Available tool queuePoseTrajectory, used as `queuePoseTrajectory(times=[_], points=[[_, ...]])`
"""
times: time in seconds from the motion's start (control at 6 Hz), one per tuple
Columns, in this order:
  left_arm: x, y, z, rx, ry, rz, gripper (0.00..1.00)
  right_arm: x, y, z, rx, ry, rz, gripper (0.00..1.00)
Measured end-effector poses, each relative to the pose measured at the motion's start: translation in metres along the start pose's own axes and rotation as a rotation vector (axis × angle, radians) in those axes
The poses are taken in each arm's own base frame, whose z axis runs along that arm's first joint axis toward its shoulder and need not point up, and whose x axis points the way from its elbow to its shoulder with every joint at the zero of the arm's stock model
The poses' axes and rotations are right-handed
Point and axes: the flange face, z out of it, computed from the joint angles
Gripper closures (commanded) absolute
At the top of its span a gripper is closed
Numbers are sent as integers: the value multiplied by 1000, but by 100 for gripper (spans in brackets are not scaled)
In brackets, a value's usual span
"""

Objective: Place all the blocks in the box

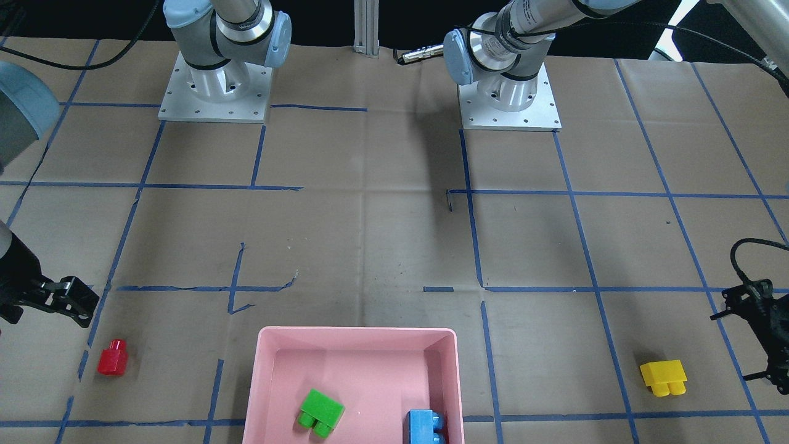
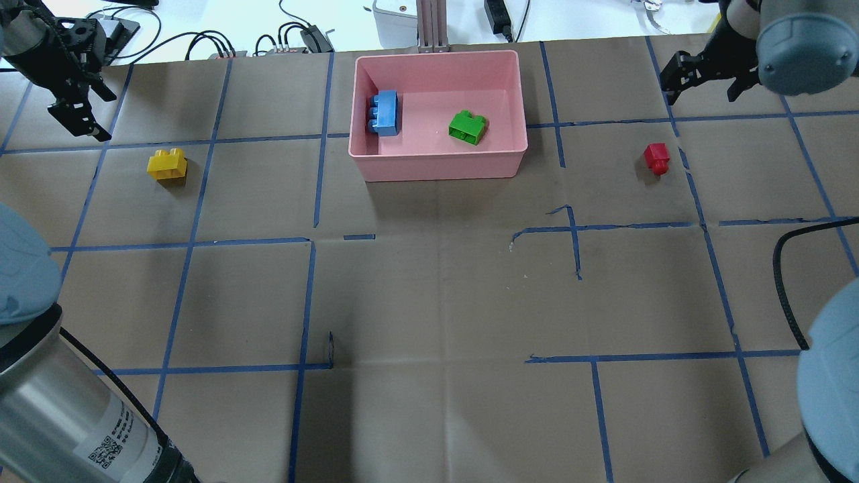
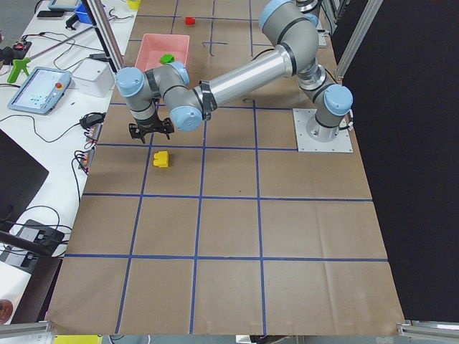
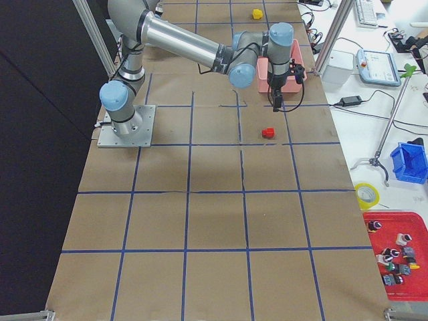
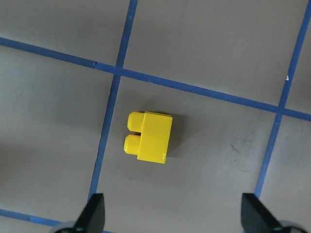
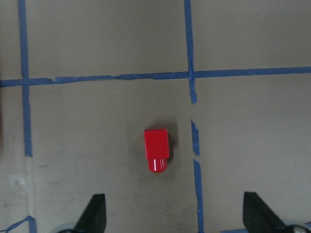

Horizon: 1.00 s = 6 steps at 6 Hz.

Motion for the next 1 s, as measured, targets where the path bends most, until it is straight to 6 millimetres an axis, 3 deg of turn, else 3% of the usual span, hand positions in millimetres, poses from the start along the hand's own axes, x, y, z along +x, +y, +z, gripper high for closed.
queuePoseTrajectory(times=[0.17, 0.5, 0.67, 1.0], points=[[1, -1, 27, -8, -29, 11, 0, 10, 12, 36, 9, 2, 28, 1], [12, -3, 74, -15, -62, 15, 0, 12, 14, 97, 45, -11, 42, 0], [17, -4, 90, -14, -68, 15, 1, 10, 14, 119, 67, -12, 42, 1], [17, -5, 115, -14, -94, 18, 1, 4, 12, 138, 96, -45, 33, 1]])
